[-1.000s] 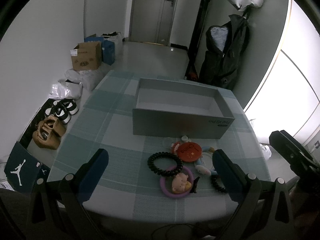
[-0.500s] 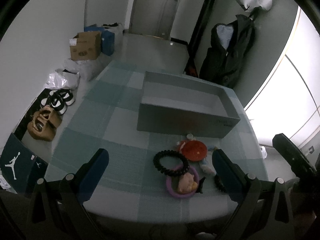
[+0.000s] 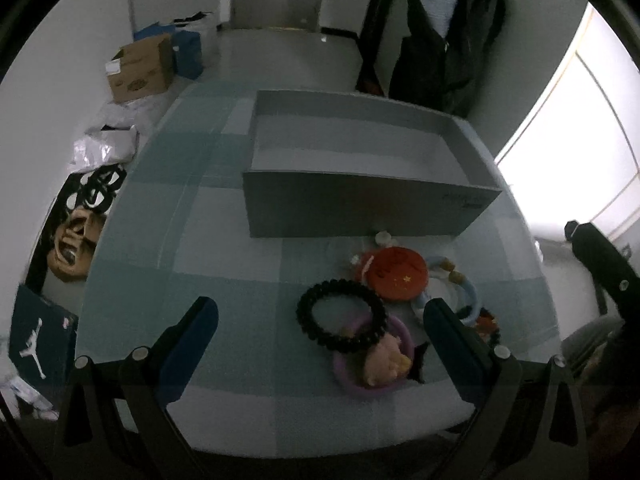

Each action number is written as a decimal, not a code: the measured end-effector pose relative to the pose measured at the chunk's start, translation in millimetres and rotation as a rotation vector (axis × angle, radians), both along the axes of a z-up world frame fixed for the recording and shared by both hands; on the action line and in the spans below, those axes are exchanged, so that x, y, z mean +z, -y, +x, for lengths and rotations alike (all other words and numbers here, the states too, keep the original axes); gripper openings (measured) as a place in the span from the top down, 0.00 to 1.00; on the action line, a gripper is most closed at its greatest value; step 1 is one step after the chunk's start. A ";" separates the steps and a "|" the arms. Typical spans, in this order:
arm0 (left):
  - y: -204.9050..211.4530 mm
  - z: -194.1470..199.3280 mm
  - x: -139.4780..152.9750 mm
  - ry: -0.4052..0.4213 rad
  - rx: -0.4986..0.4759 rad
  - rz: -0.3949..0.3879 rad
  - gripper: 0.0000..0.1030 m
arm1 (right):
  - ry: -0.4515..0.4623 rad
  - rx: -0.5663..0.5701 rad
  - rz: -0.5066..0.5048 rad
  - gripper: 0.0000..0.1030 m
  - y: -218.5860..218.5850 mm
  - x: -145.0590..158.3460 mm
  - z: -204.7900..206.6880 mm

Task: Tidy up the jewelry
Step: 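Grasp the black beaded bracelet with the left tool while the right tool grasps the purple ring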

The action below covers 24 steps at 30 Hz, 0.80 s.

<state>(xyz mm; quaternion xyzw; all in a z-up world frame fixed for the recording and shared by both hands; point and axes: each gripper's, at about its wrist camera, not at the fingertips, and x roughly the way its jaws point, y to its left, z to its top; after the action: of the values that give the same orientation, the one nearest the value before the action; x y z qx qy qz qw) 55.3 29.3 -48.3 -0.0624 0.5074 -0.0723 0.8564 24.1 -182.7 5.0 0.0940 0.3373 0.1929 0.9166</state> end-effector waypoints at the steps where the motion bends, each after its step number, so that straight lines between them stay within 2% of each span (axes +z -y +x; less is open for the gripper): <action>1: -0.1 2.5 -1.1 -0.010 -0.007 -0.005 0.13 | -0.007 0.000 0.004 0.00 -0.4 -0.7 1.6; 2: -0.3 4.8 -2.7 -0.025 -0.015 -0.011 0.20 | -0.017 0.001 0.009 0.00 -0.3 -1.8 3.5; 10: -4.6 12.3 -14.7 -0.099 -0.053 -0.045 0.22 | -0.073 0.018 0.048 0.00 -0.8 -7.3 13.3; 12: -3.0 12.2 -15.6 -0.103 -0.056 -0.026 0.30 | -0.082 0.022 0.052 0.00 -1.8 -8.3 15.2; 16: -1.0 10.6 -13.3 -0.098 -0.084 -0.008 0.55 | -0.097 0.030 0.062 0.00 -3.4 -9.4 17.2; 19: 0.3 8.7 -12.9 -0.098 -0.095 -0.012 0.61 | -0.100 0.038 0.062 0.00 -4.6 -9.6 17.3; 24: -5.0 12.0 -8.8 -0.085 -0.095 -0.028 0.63 | -0.107 0.046 0.056 0.00 -6.6 -10.2 16.4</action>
<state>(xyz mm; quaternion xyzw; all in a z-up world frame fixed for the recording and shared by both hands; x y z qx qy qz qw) 67.3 34.3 -57.1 -0.0532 0.5446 -0.1170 0.8288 40.5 -176.1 -5.1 0.1219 0.3823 0.2180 0.8897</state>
